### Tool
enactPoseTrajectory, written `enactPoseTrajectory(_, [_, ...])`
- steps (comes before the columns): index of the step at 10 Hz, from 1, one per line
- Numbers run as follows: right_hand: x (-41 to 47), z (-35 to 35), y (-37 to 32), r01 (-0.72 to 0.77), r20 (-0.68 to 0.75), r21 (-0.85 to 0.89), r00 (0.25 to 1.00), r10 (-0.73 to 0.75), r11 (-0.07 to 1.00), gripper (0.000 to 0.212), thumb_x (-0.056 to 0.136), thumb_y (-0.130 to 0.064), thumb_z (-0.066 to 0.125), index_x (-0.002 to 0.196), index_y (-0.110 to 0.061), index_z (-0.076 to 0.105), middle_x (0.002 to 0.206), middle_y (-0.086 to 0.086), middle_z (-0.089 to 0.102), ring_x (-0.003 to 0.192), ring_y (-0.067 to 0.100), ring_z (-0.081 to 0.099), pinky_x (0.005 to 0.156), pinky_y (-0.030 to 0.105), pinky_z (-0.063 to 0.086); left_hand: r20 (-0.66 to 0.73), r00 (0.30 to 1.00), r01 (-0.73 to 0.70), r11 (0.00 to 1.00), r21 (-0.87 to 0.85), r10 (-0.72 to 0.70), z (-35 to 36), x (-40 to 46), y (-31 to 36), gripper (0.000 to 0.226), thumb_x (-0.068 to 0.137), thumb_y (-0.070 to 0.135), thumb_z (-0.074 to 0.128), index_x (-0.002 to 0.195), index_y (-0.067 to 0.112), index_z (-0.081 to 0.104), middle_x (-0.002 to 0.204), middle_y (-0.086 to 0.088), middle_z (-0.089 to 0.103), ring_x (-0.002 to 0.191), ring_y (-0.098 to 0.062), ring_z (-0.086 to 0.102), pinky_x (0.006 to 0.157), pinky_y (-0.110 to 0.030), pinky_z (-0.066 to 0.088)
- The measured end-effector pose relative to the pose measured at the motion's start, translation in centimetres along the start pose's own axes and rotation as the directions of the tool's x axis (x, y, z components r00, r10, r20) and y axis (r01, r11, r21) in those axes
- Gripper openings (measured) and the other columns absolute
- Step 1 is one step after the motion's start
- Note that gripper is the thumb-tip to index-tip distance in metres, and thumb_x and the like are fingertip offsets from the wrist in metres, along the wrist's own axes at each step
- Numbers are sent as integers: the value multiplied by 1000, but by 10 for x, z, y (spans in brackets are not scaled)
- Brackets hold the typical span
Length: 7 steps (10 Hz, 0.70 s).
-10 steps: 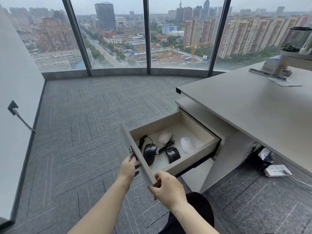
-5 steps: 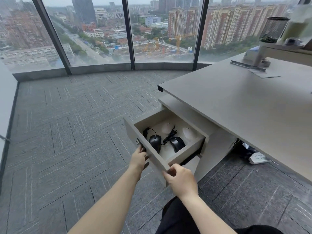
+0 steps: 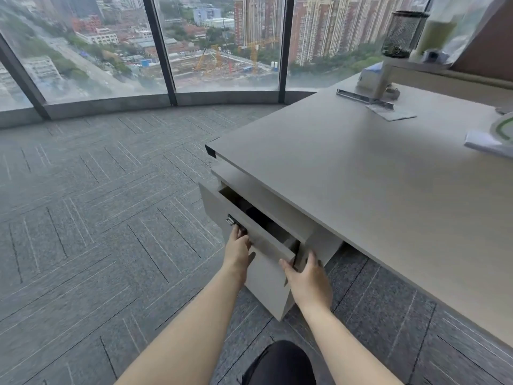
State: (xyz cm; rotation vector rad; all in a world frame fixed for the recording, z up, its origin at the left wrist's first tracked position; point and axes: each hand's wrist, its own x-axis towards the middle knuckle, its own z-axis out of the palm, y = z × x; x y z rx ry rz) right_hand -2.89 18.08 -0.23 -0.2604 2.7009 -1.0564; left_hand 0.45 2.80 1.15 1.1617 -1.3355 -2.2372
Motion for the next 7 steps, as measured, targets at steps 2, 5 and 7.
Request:
enactPoseTrajectory(2, [31, 1, 5, -45, -38, 96, 998, 49, 994, 52, 82, -56, 63, 119, -22, 52, 115, 5, 68, 97, 27, 68, 70, 42, 58, 50, 998, 26, 1000, -16, -25, 23, 23, 0, 58, 98, 9, 34, 151, 32, 25, 155, 7, 35, 135, -22, 45, 108, -40, 37])
enactPoseTrajectory(5, [44, -8, 11, -60, -17, 58, 998, 61, 997, 48, 83, -56, 64, 114, -20, 61, 113, -1, 72, 98, 23, 69, 63, 28, 41, 81, 996, 34, 999, -7, -33, 30, 29, 4, 56, 100, 8, 32, 151, 30, 24, 156, 5, 34, 135, -25, 46, 111, -41, 36])
enactPoseTrajectory(7, [22, -28, 6, -75, 90, -47, 993, 79, 996, 29, 87, -38, 58, 105, -18, 68, 98, 0, 75, 86, 23, 68, 67, 35, 53, 45, 999, 30, 999, 19, -31, 17, 11, 0, 54, 99, 11, 38, 151, 19, 27, 153, -6, 38, 130, -28, 49, 108, -40, 39])
